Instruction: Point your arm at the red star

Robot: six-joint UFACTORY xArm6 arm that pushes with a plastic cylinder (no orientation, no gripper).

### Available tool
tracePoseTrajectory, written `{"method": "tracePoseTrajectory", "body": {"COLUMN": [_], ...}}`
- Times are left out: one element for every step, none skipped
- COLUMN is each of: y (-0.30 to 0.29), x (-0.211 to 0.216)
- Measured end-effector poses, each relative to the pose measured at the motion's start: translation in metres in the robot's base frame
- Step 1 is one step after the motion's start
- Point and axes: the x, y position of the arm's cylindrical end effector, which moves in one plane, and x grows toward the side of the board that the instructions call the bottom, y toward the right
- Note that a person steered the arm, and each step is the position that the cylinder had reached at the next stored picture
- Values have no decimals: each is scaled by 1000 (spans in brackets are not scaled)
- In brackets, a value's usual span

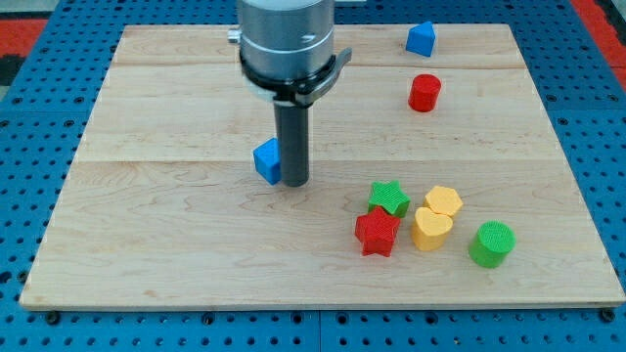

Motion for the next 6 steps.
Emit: {"method": "tracePoseTrajectory", "body": {"y": [0,3,23,60,111,123], "x": [65,98,107,102,101,92]}}
